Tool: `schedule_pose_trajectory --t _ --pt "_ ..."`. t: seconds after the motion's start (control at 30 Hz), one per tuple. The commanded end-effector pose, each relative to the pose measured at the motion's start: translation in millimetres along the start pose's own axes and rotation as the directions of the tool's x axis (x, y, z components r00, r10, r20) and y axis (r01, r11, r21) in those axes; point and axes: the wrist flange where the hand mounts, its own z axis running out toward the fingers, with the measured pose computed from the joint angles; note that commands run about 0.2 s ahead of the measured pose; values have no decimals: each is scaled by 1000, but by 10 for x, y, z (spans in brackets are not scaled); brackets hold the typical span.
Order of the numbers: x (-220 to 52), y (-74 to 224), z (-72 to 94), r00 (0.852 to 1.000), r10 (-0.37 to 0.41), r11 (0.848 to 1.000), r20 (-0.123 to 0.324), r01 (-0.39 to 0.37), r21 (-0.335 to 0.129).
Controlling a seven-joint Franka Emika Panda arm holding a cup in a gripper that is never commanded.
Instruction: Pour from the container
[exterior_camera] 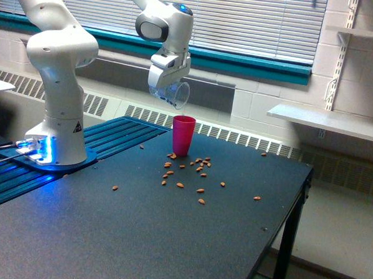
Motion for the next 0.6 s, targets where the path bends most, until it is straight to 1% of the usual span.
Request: schedule_pose_trajectory --t 0.03,0.23,0.33,0.6 --pt "-2 3 4 1000 5 1000 12 -5 -11" --pt "13 4 4 1000 9 1000 12 -9 -13" --pt "10 18 7 1000 13 1000 16 -12 -23" --pt "23 22 20 1000 12 1000 20 -12 -14"
